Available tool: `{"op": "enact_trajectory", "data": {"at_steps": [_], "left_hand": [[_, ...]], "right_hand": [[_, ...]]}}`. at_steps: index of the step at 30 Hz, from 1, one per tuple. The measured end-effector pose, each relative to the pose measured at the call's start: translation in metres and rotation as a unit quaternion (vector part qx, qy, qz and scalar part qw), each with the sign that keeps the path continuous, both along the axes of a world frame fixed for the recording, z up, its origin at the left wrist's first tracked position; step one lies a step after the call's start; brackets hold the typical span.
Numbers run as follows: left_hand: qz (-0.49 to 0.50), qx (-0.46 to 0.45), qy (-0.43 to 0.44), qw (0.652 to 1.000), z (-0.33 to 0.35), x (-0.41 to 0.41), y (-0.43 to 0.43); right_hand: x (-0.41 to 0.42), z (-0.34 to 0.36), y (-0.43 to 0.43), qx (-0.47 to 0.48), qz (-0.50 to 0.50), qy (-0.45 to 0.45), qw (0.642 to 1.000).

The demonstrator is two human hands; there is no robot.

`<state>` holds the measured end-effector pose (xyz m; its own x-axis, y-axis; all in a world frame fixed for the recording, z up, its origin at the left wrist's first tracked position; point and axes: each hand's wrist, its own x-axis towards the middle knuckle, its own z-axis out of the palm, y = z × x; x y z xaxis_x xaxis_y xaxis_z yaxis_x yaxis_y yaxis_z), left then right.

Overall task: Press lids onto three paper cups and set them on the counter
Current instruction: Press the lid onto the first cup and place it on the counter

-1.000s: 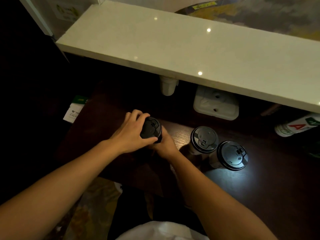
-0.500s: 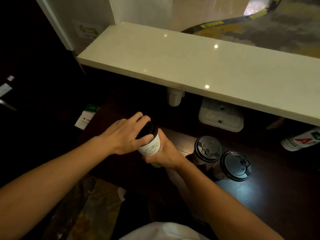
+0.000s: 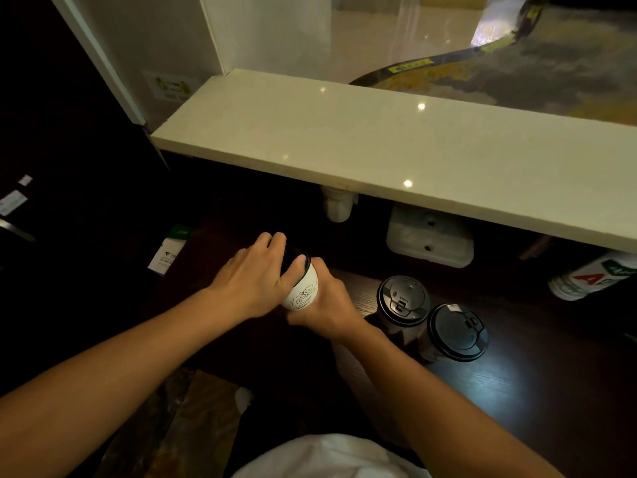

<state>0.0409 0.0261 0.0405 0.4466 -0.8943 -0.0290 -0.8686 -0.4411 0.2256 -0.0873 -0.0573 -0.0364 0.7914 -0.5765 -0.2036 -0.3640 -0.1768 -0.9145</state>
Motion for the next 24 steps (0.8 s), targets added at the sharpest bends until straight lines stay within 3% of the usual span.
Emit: {"op": "enact_trajectory", "data": {"at_steps": [4, 7, 9, 13, 15, 17, 21, 24], "left_hand": [[0.148, 0.034, 0.042, 0.988, -0.003, -0.007, -0.016], [0.234, 0.101, 0.111, 0.961, -0.003, -0.004, -0.031], [0.248, 0.134, 0.150, 0.948, 0.001, -0.006, -0.035], [0.254, 0.122, 0.172, 0.944, -0.004, -0.006, -0.035], [0.199, 0.091, 0.113, 0.969, -0.008, -0.003, -0.030], [0.062, 0.049, 0.031, 0.996, -0.011, 0.002, -0.020], [-0.115, -0.039, 0.036, 0.992, -0.003, 0.016, 0.003], [-0.150, -0.079, 0.010, 0.985, -0.003, 0.018, 0.008]], "right_hand": [[0.002, 0.006, 0.000, -0.106, -0.005, 0.045, 0.993], [0.008, 0.002, 0.002, -0.263, -0.033, 0.089, 0.960], [0.009, -0.002, 0.004, -0.319, -0.041, 0.103, 0.941], [0.005, -0.003, 0.001, -0.336, -0.046, 0.106, 0.935], [0.003, 0.003, -0.002, -0.304, -0.050, 0.089, 0.947], [-0.001, 0.011, -0.007, -0.216, -0.028, 0.077, 0.973], [-0.010, 0.017, -0.019, -0.090, 0.049, 0.044, 0.994], [-0.011, 0.016, -0.018, -0.057, 0.055, 0.029, 0.996]]}}
